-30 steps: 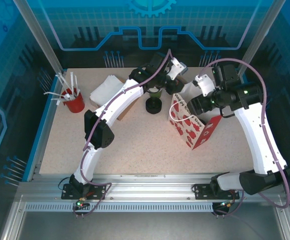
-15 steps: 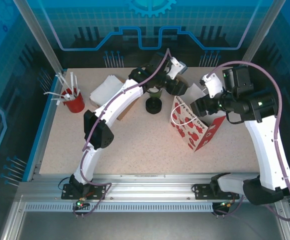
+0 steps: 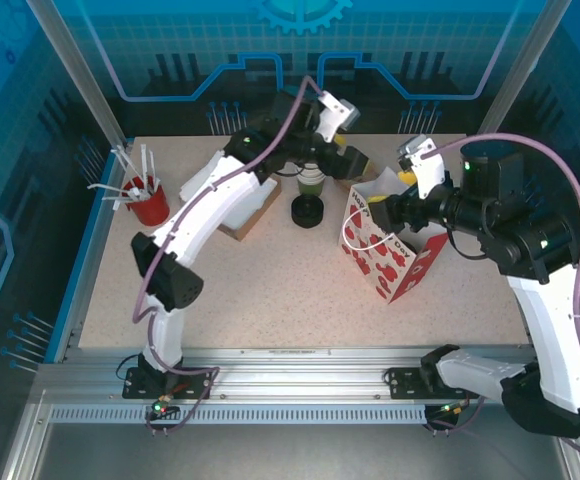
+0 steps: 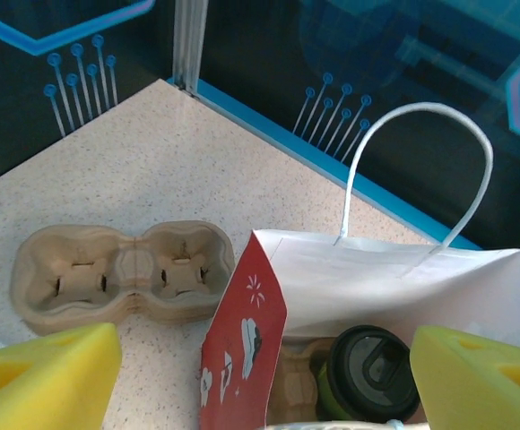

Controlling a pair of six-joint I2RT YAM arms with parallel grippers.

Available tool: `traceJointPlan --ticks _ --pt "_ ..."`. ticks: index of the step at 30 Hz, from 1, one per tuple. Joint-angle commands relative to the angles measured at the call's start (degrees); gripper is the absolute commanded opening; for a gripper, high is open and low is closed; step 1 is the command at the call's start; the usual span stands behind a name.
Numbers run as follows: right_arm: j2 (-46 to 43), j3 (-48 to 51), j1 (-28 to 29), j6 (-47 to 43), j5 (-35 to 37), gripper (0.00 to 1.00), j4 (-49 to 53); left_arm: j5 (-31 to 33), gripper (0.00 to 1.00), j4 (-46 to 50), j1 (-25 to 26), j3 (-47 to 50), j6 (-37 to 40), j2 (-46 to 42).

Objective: Pack the takeout coffee

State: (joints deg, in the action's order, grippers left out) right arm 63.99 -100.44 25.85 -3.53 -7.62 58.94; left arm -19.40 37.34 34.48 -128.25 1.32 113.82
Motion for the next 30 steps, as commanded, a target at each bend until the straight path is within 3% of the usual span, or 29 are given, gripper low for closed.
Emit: traceJointPlan --ticks 1,7,13,21,24,30 --pt "-0.5 3.8 4.7 1.9 0.3 0.80 -10.1 -1.3 0.85 -6.1 -4.3 10.1 -5.3 -9.6" --pt "3.4 9.2 13.4 1.2 3.3 0.81 -20.3 1.6 0.83 -20.0 -13.0 39.7 -14.5 -28.2" --pt "11.1 10.9 22.4 -0.9 10.2 0.81 -26.9 11.4 0.83 -19.3 -19.0 56.1 -17.1 -40.4" --pt "15.9 18.8 24.8 0.1 8.3 0.82 -40.3 22.0 0.80 -6.4 -27.6 55.9 -15.2 -42.9" --pt "16.6 20.9 24.7 -0.5 8.1 0.82 -42.5 28.7 0.78 -1.9 -28.9 52.8 -12.2 -41.1" --pt "17.3 22.8 24.6 -2.5 7.6 0.83 -43.8 35.2 0.69 1.3 -34.6 46.2 -9.6 -32.3"
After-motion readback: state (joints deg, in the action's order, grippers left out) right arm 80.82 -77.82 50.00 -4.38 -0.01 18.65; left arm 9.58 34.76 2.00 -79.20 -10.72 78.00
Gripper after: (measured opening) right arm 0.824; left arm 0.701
